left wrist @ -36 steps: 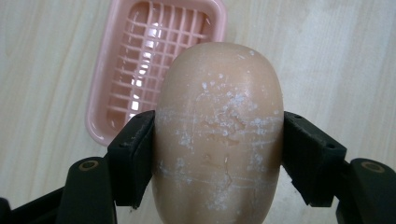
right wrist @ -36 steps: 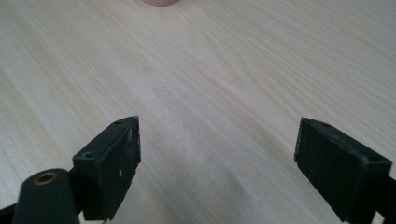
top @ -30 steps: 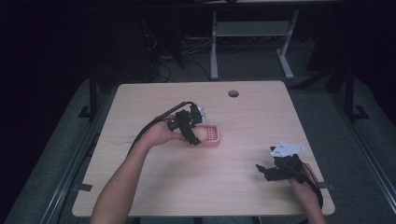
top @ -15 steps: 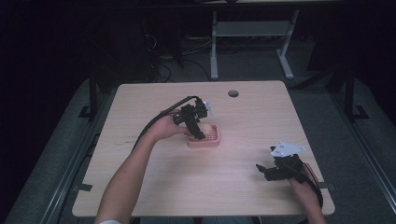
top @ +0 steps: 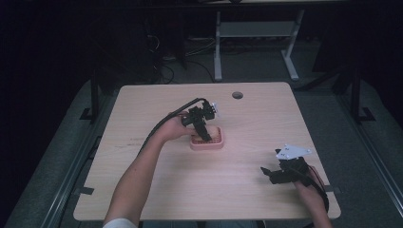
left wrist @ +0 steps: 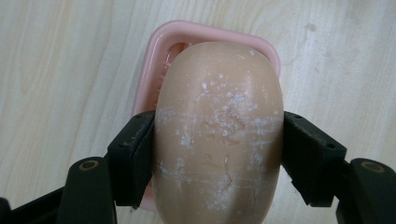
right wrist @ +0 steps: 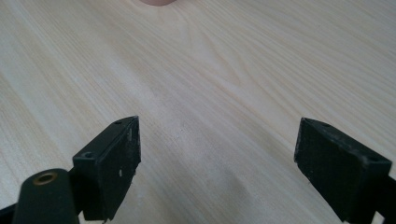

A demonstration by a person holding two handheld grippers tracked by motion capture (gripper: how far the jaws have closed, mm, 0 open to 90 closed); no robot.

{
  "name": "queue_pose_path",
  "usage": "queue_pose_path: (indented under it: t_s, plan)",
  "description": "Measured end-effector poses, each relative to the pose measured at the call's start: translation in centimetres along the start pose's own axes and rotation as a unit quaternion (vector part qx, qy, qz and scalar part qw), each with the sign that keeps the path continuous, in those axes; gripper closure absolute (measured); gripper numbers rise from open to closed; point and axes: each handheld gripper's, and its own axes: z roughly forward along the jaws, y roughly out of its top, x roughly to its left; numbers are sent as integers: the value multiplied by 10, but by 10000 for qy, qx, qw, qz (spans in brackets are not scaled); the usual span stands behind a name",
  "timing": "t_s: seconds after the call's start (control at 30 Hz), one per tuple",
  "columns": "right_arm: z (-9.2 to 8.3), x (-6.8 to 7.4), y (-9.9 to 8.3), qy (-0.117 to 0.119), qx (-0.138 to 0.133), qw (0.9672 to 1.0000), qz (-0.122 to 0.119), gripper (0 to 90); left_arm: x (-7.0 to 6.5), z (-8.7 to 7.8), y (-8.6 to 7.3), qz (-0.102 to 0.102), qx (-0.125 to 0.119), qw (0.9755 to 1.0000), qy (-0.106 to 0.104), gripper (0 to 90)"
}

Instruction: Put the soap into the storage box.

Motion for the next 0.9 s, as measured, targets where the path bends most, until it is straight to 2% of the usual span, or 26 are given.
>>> queue_pose_path:
  t_s: [0.4, 0.9]
  plan:
    - [0, 0, 0, 12, 8, 10000, 2, 139, 4, 12, 2, -65, 21, 10000, -50, 315]
    - [0, -1, 0, 9, 4, 10000, -15, 139, 8, 16, 1, -80, 106, 9999, -35, 315]
